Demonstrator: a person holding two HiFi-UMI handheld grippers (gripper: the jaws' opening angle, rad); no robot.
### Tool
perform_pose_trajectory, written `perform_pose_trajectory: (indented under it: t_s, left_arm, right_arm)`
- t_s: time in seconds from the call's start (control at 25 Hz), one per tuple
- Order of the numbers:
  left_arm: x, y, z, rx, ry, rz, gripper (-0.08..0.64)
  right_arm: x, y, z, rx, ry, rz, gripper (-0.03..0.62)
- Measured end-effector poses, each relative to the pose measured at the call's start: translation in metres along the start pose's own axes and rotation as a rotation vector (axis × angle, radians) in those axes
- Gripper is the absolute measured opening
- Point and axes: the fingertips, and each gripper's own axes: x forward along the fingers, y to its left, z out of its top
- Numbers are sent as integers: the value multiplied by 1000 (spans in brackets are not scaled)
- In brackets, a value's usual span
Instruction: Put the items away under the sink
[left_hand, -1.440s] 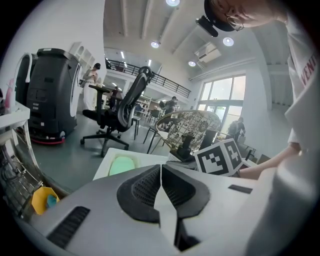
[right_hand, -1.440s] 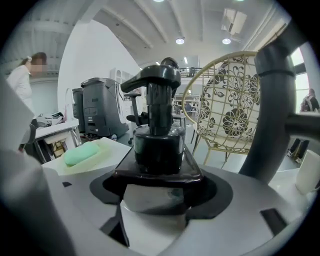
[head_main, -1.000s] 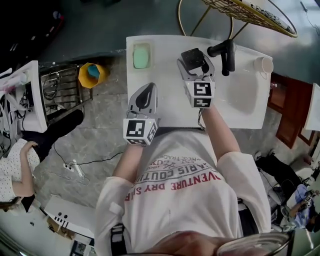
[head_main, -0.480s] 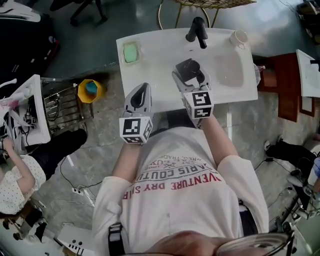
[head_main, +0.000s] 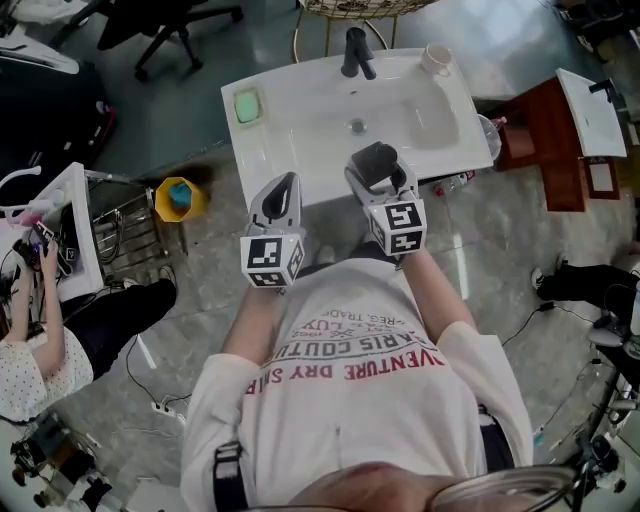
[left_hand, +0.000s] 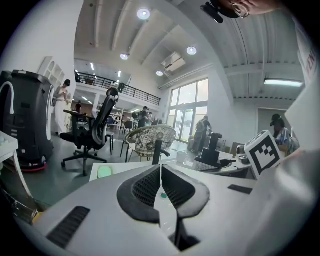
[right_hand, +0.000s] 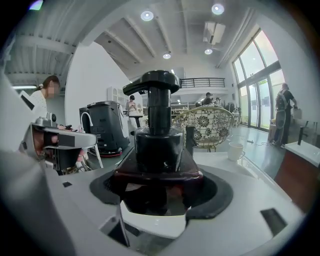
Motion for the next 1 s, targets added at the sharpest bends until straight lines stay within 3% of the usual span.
perform_pose_trajectory:
  t_s: [0.36,0.76,1.0]
  left_arm:
    - [-9,-68,-18,-25,13,52,28]
    - [-35,-170,-101,-147,56,182,28]
    - [-56,-186,-154,-191,120,249,28]
  right_arm:
    - [-69,-26,-26,-4,14,83,370]
    - [-152,-58,-112,-62,104,231,370]
    - [-163,-68,-164,-74,157,262,370]
